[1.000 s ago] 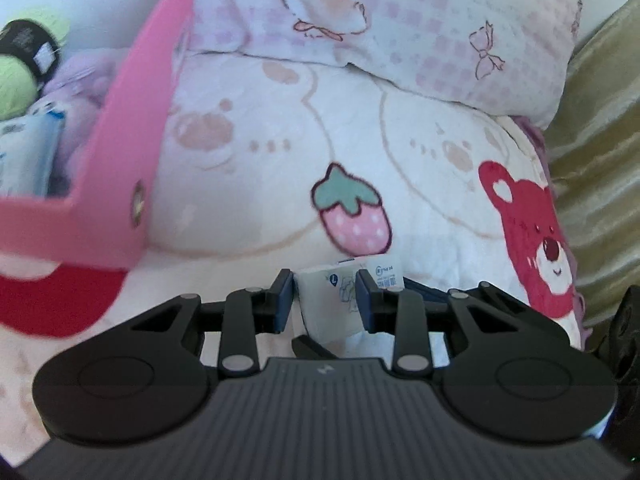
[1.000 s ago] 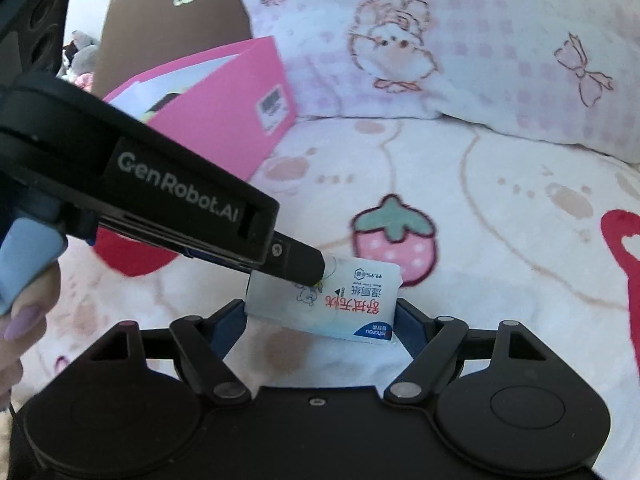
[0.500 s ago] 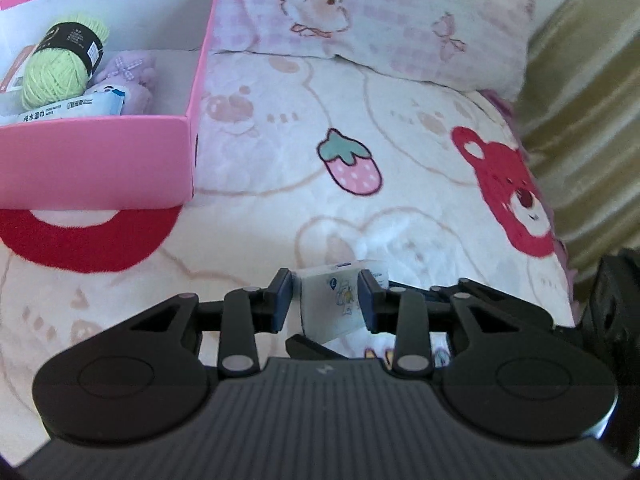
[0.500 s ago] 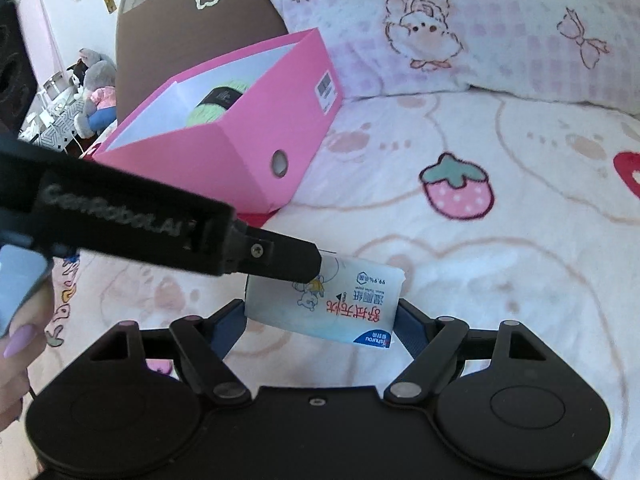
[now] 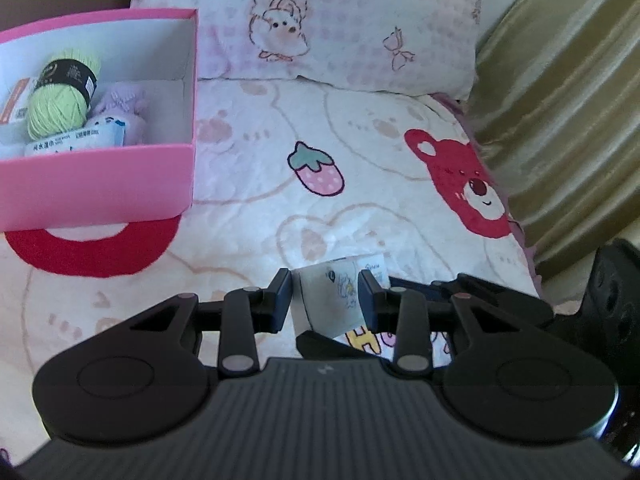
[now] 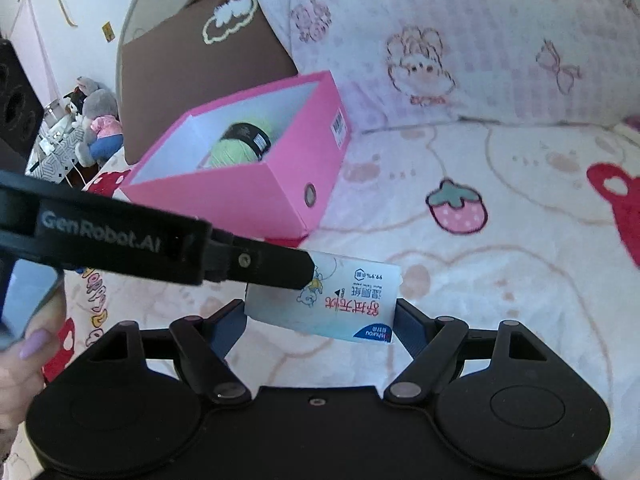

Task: Organize objects
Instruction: 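Lift the tissue pack with the left gripper and carry it toward the pink box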

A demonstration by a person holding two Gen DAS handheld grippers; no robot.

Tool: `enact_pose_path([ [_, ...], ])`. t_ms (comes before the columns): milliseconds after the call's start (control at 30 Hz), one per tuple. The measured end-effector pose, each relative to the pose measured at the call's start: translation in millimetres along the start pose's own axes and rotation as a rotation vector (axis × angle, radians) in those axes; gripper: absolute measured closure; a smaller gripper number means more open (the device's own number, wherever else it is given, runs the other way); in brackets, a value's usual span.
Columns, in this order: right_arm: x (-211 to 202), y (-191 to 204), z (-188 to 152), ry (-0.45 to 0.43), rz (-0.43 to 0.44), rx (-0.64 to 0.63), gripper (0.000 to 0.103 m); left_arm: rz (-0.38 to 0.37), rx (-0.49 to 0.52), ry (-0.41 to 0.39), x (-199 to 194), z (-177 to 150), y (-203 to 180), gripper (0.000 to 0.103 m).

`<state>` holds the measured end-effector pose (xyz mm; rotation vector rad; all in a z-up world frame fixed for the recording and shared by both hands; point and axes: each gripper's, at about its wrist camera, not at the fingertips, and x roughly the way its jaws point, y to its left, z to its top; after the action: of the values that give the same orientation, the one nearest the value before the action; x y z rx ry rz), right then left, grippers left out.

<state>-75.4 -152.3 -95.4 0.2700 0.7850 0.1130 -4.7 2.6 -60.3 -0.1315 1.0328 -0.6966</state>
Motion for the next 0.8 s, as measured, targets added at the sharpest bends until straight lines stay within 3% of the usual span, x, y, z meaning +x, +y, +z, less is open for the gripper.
enact_pose_path([
  [267,-22.1,23.4,19.2,0.025,-0.031,-0.057,0.020,-0.046,-0.028,0.053,-19.9,6.6,6.6,0.070],
  [600,-39.0,44.3,38.5,0.034,0.019,-0.059,0.020,-0.030,-0.002,0.029,-56.3,10.0,8.6,0.070],
  [800,-49.3,64.4,51.1,-0.019,0.030,-0.139,0.021,-0.032,-0.015,0.008,-82.5,22.5,15.4,0.070],
])
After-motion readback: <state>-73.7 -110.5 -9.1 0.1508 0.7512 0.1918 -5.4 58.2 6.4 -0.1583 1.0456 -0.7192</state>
